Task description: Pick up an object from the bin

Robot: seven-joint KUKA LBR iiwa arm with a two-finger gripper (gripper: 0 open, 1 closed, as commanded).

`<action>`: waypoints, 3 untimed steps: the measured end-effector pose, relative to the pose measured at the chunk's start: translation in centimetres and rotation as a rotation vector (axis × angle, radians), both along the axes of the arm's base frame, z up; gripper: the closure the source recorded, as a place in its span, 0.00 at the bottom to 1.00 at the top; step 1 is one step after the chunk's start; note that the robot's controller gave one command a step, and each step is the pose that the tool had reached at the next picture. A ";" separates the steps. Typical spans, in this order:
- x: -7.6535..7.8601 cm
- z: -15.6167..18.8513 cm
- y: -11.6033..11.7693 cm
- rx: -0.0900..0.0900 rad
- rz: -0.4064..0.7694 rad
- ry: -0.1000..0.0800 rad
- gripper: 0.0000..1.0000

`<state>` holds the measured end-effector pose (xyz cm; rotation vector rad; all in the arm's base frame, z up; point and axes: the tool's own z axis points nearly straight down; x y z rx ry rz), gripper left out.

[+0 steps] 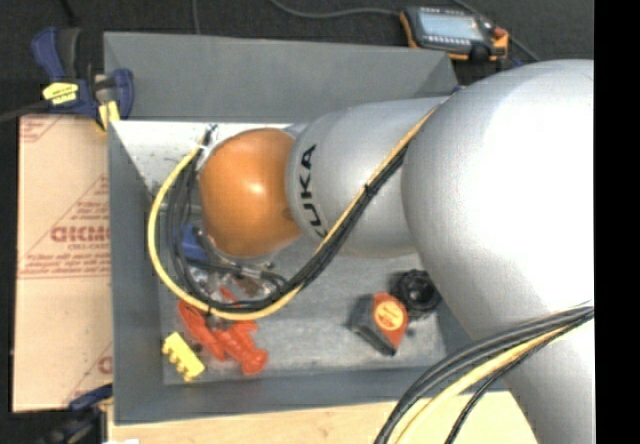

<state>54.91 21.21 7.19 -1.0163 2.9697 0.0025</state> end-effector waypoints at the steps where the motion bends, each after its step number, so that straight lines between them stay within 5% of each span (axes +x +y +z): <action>1: 0.4 4.9 -0.6 -0.003 0.007 0.006 1.00; 2: 1.7 11.1 -0.2 -0.002 0.016 0.001 1.00; 3: 4.4 9.9 0.1 0.004 0.026 -0.017 1.00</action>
Offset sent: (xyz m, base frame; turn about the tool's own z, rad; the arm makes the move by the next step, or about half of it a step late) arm 0.0237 0.0017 0.1439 -0.0263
